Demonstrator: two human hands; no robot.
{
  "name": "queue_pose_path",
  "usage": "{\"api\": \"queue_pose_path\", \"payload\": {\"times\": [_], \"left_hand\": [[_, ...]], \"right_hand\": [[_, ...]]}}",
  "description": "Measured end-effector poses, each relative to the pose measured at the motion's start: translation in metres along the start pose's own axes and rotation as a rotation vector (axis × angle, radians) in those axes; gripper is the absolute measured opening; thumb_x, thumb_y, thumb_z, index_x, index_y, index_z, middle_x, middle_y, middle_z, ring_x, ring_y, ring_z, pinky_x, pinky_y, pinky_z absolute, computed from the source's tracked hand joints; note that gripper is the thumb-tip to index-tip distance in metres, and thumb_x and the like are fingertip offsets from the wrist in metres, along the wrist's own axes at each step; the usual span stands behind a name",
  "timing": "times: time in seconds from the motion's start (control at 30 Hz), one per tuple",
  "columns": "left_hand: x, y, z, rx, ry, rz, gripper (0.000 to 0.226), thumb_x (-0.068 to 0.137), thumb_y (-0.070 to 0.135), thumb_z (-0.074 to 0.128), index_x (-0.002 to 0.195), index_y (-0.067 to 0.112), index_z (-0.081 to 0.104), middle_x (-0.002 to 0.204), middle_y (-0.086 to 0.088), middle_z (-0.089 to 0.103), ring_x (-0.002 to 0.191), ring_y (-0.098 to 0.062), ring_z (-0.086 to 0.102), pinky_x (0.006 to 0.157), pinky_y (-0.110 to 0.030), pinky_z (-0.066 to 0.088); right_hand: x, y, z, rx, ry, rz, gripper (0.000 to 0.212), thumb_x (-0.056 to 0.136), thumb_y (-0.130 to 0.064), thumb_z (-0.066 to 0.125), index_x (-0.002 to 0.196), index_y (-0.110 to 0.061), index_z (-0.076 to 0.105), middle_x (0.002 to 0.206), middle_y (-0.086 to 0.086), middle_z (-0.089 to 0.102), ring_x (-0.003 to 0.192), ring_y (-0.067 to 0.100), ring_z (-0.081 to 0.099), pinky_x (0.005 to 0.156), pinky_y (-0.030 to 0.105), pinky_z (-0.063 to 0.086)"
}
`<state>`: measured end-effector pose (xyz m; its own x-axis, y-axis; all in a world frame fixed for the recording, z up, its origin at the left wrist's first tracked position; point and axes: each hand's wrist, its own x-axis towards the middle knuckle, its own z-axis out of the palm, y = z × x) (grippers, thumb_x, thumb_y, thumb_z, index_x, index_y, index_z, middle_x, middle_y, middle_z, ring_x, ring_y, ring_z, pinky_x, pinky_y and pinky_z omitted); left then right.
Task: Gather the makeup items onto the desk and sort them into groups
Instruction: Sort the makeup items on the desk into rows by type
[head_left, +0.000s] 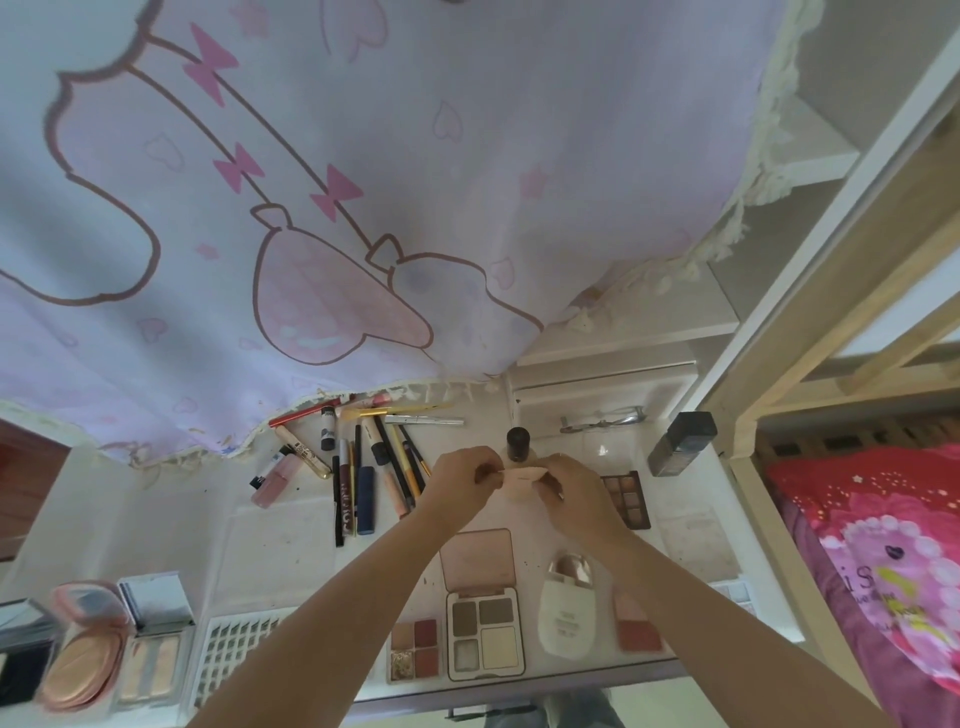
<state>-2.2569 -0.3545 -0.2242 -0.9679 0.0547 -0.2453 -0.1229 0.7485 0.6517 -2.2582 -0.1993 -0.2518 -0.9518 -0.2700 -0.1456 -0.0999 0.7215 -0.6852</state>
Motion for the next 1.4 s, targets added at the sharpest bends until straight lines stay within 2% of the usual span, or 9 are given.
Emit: {"api": "queue_pose_path", "payload": {"times": [0.13, 0.23, 0.47, 0.63, 0.8, 0.93, 1.17, 1.3, 1.4], "left_hand": [[0.002, -0.002, 0.002, -0.02, -0.002, -0.024, 0.015, 0.088, 0.01, 0.054, 0.099, 0.005, 0.063, 0.1, -0.011, 0.067, 0.09, -0.02, 0.061, 0.081, -0.023, 0.046], [0.002, -0.004, 0.002, -0.018, -0.008, -0.027, 0.019, 0.088, 0.013, 0.055, 0.105, 0.007, 0.061, 0.106, -0.007, 0.065, 0.09, -0.013, 0.058, 0.08, -0.017, 0.043], [-0.002, -0.008, 0.002, -0.027, -0.02, -0.033, 0.027, 0.087, 0.012, 0.056, 0.114, 0.008, 0.056, 0.116, -0.006, 0.061, 0.099, -0.017, 0.059, 0.082, -0.018, 0.042], [-0.007, -0.016, 0.0, 0.056, -0.045, -0.018, 0.033, 0.089, 0.016, 0.054, 0.121, 0.011, 0.052, 0.123, -0.004, 0.057, 0.107, -0.016, 0.055, 0.086, -0.021, 0.041], [-0.025, -0.041, -0.007, 0.307, 0.011, -0.031, 0.033, 0.093, 0.018, 0.044, 0.126, 0.015, 0.049, 0.132, -0.003, 0.05, 0.125, -0.02, 0.041, 0.1, -0.031, 0.037], [-0.049, -0.061, -0.016, 0.466, 0.072, -0.071, 0.032, 0.094, 0.021, 0.04, 0.123, 0.015, 0.051, 0.129, -0.002, 0.051, 0.123, -0.022, 0.041, 0.099, -0.033, 0.037], [-0.074, -0.095, -0.037, 0.546, 0.186, -0.269, 0.033, 0.093, 0.026, 0.042, 0.122, 0.012, 0.048, 0.129, -0.004, 0.051, 0.12, -0.024, 0.043, 0.096, -0.031, 0.038], [-0.077, -0.124, -0.055, 0.519, 0.184, -0.274, 0.032, 0.094, 0.026, 0.039, 0.121, 0.015, 0.05, 0.126, -0.002, 0.054, 0.117, -0.023, 0.047, 0.093, -0.031, 0.039], [-0.074, -0.156, -0.077, 0.522, 0.112, -0.268, 0.036, 0.093, 0.03, 0.04, 0.126, 0.016, 0.047, 0.132, -0.002, 0.049, 0.124, -0.023, 0.04, 0.099, -0.031, 0.035]], "right_hand": [[0.005, 0.0, -0.001, -0.016, -0.036, 0.029, 0.027, 0.09, -0.013, 0.05, 0.114, -0.006, 0.058, 0.104, 0.012, 0.06, 0.095, 0.023, 0.053, 0.076, 0.019, 0.033], [0.005, 0.0, 0.001, 0.008, -0.04, 0.076, 0.026, 0.088, -0.014, 0.053, 0.112, -0.006, 0.058, 0.103, 0.012, 0.06, 0.085, 0.017, 0.051, 0.074, 0.018, 0.034], [0.003, 0.002, 0.003, 0.109, 0.006, 0.196, 0.022, 0.082, -0.008, 0.056, 0.104, -0.006, 0.057, 0.09, 0.007, 0.06, 0.078, 0.015, 0.051, 0.069, 0.019, 0.036], [-0.01, -0.002, 0.001, 0.075, 0.042, 0.219, 0.028, 0.083, -0.006, 0.055, 0.111, -0.007, 0.055, 0.085, 0.002, 0.055, 0.078, 0.013, 0.05, 0.071, 0.019, 0.037], [-0.029, -0.019, -0.004, -0.178, -0.101, 0.064, 0.028, 0.089, -0.022, 0.05, 0.114, -0.01, 0.056, 0.115, 0.005, 0.059, 0.103, 0.018, 0.054, 0.08, 0.025, 0.041], [-0.025, -0.042, -0.002, -0.271, -0.269, -0.147, 0.037, 0.092, -0.023, 0.044, 0.127, -0.011, 0.047, 0.129, 0.005, 0.05, 0.118, 0.02, 0.045, 0.093, 0.03, 0.038], [0.001, -0.085, 0.03, -0.298, -0.378, -0.367, 0.033, 0.092, -0.017, 0.043, 0.122, -0.005, 0.05, 0.126, 0.011, 0.049, 0.118, 0.025, 0.043, 0.096, 0.03, 0.034], [0.018, -0.111, 0.054, -0.32, -0.371, -0.348, 0.025, 0.093, -0.019, 0.042, 0.108, -0.005, 0.057, 0.11, 0.009, 0.054, 0.104, 0.024, 0.05, 0.086, 0.03, 0.041], [0.033, -0.131, 0.08, -0.362, -0.379, -0.305, 0.024, 0.091, -0.018, 0.042, 0.101, -0.004, 0.059, 0.104, 0.012, 0.057, 0.1, 0.026, 0.053, 0.084, 0.031, 0.042]]}}
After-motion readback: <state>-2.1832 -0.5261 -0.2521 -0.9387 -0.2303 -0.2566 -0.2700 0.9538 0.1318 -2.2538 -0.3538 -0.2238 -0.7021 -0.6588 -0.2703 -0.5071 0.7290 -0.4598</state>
